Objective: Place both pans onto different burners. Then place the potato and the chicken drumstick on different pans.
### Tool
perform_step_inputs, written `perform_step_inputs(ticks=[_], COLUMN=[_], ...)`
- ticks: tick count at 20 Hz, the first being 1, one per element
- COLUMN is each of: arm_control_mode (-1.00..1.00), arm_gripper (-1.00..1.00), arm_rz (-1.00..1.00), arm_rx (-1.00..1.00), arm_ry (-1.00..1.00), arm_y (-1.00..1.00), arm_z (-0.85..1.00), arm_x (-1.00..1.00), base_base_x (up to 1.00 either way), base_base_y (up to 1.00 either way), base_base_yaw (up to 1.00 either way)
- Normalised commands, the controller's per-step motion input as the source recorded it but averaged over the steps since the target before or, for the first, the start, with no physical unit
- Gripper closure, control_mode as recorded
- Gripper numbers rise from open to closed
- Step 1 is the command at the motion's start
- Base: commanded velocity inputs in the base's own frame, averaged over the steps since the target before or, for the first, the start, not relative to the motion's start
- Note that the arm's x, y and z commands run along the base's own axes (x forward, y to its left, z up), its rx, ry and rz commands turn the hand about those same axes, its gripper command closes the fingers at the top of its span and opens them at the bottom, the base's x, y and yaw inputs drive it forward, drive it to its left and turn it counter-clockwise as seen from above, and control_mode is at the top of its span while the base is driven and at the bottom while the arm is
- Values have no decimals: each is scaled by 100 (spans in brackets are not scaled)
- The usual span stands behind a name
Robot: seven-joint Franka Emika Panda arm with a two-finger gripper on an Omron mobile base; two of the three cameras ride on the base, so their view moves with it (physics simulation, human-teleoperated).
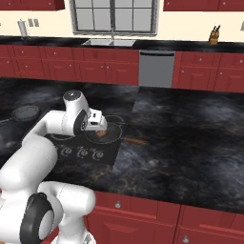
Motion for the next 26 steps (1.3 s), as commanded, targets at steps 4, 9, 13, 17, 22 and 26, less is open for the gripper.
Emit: perform_step_inputs(ticks=[4,9,13,17,22,26], arm_control_mode=[100,100,100,100,100,100], arm_gripper=[-100,-100,-100,-100,-100,-100], arm_rz=[0,0,0,0,0,0], arm_rx=[0,0,0,0,0,0], arm_ry=[0,0,0,0,0,0], arm_y=[0,0,0,0,0,0], arm_z=[0,0,0,0,0,0], arm_x=[0,0,0,0,0,0], base_base_x=[-5,3,0,0,0,0], base_base_y=[6,38,50,51,54,56], base_base_yaw=[0,0,0,0,0,0])
